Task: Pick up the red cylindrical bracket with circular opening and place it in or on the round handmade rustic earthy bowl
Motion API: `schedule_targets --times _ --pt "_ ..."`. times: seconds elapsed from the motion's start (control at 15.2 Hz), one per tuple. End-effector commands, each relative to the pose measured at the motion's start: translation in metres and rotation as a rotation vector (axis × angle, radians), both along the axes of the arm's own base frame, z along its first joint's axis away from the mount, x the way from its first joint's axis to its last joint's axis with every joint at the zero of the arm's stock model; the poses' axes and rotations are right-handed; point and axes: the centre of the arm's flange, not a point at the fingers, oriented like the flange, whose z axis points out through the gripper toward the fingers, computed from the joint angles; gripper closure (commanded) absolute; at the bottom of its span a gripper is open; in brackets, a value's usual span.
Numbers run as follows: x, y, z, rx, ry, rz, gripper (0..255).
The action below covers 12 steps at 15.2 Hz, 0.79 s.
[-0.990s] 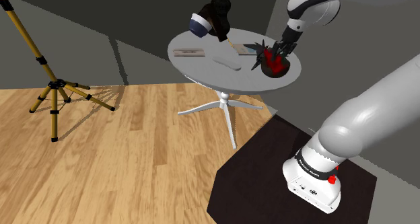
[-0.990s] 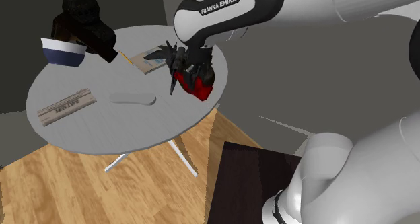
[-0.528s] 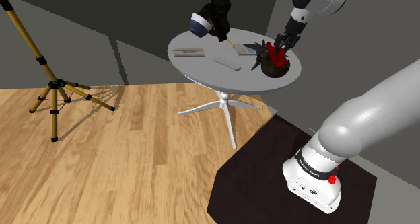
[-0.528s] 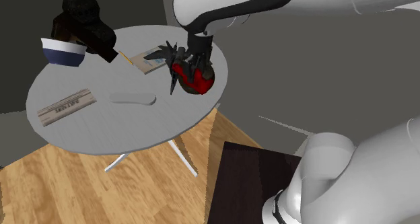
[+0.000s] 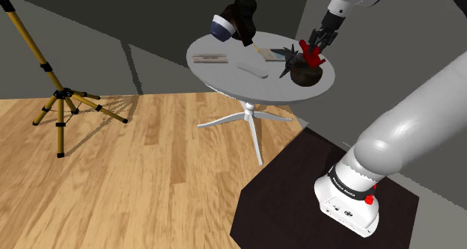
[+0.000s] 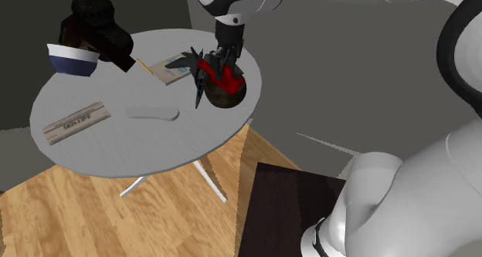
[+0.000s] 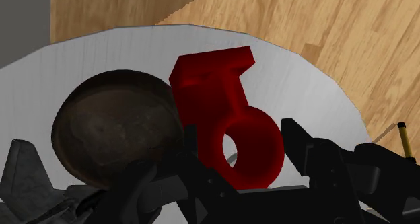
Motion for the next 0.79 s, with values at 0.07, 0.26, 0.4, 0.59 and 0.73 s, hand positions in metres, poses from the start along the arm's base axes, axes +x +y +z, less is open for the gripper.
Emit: schedule_targets --times 0.07,0.26,0.4,0.59,0.73 --pt "0.007 -0.039 0.000 -0.001 0.000 0.002 255" --pt "0.016 -0.077 0.000 -0.001 0.000 0.002 255" --pt "0.022 -0.103 0.000 -0.001 0.000 0.002 255" --pt "0.025 -0.118 -0.010 -0.001 0.000 0.002 255" --pt "0.025 -0.118 -0.021 -0.001 0.000 0.002 255"
